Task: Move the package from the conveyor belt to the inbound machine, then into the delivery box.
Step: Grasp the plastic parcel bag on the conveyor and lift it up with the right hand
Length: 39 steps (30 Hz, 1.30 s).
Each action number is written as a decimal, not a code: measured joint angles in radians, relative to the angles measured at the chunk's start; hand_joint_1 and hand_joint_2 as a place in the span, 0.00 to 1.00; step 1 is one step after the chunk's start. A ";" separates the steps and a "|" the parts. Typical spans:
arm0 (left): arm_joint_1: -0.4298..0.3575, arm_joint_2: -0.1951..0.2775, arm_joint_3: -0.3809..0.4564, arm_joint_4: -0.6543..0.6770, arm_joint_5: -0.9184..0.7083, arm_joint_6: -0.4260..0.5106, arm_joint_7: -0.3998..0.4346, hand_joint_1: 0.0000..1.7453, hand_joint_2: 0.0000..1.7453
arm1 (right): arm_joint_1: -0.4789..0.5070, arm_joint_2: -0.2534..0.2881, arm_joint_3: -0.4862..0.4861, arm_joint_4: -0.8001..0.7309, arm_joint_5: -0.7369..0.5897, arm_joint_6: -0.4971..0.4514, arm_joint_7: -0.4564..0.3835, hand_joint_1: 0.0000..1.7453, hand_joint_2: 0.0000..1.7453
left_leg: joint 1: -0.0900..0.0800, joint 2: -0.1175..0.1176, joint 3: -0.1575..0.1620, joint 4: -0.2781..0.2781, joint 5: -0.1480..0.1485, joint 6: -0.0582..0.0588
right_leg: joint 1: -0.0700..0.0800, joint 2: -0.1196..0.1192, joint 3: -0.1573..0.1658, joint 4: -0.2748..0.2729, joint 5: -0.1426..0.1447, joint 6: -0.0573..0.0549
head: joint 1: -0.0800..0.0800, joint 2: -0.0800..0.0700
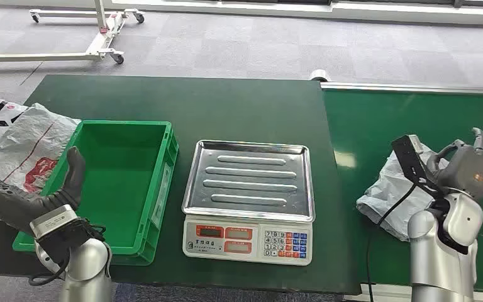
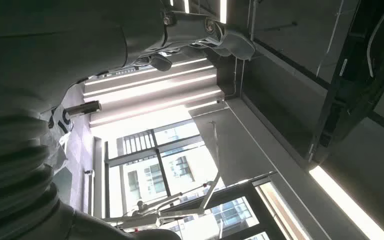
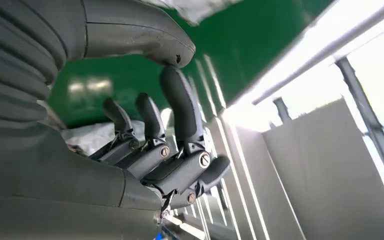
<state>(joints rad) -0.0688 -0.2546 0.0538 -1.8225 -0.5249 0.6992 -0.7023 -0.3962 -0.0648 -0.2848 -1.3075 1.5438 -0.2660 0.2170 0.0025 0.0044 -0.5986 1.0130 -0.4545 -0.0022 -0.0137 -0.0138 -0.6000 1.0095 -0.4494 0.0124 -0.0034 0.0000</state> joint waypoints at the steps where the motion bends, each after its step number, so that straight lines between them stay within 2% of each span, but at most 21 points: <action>1: 0.000 0.000 0.000 0.000 0.000 0.000 0.000 0.00 1.00 | 0.000 -0.001 0.006 0.002 0.006 0.012 0.024 0.00 1.00 | 0.000 -0.001 0.000 0.000 0.000 0.000 | 0.000 -0.001 0.000 0.000 0.000 0.000 | 0.000 0.000; 5: -0.001 0.000 0.000 0.002 -0.002 0.000 0.000 0.00 1.00 | -0.008 -0.015 0.035 0.030 0.024 0.050 0.130 0.00 0.00 | 0.000 -0.001 0.000 0.000 0.001 0.000 | 0.000 -0.001 0.000 0.000 0.000 0.000 | 0.000 0.000; 8: -0.002 0.000 -0.004 0.011 0.012 0.000 0.000 0.00 1.00 | -0.030 -0.064 0.035 0.140 -0.001 0.071 0.191 0.00 0.00 | 0.000 -0.002 -0.001 0.000 0.000 0.000 | 0.000 -0.002 0.000 0.000 0.000 0.000 | 0.000 0.000; 12: -0.004 0.001 -0.006 0.023 0.027 0.000 0.000 0.00 1.00 | -0.096 -0.144 0.007 0.405 -0.039 0.015 0.105 0.00 0.00 | -0.001 -0.002 -0.001 0.002 0.000 0.001 | -0.001 -0.001 0.000 0.000 0.001 0.002 | 0.000 0.000; 16: -0.006 0.002 -0.007 0.033 0.031 0.000 0.000 0.00 1.00 | -0.138 -0.178 -0.014 0.567 -0.053 0.006 0.072 0.00 0.00 | -0.001 -0.001 -0.001 0.002 0.000 0.001 | -0.001 0.000 -0.001 0.000 0.001 0.002 | 0.000 0.000; 23: -0.007 0.002 -0.007 0.044 0.034 0.000 0.000 0.00 1.00 | -0.190 -0.187 -0.020 0.696 -0.068 0.024 0.025 0.00 0.00 | 0.000 0.000 -0.001 0.001 0.000 0.001 | 0.000 0.001 -0.002 0.000 0.001 0.002 | 0.000 0.000; 32: -0.008 0.003 -0.007 0.050 0.040 0.000 0.000 0.00 1.00 | -0.259 -0.171 -0.021 0.802 -0.131 0.112 -0.202 0.00 0.00 | 0.000 -0.001 -0.002 0.002 0.000 0.001 | -0.001 0.000 -0.001 0.000 0.001 0.002 | 0.000 0.000; 39: -0.008 0.004 -0.007 0.050 0.044 0.000 0.000 0.00 1.00 | -0.288 -0.170 -0.020 0.830 -0.141 0.138 -0.243 0.00 0.00 | 0.000 -0.001 -0.002 0.002 0.000 0.001 | -0.001 0.000 -0.001 0.000 0.001 0.002 | 0.000 0.000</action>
<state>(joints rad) -0.0770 -0.2506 0.0468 -1.7723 -0.4809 0.6992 -0.7023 -0.6839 -0.2346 -0.3052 -0.4773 1.4033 -0.1280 -0.0259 0.0020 0.0036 -0.6003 1.0146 -0.4543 -0.0013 -0.0142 -0.0134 -0.6011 1.0093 -0.4482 0.0142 -0.0031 0.0000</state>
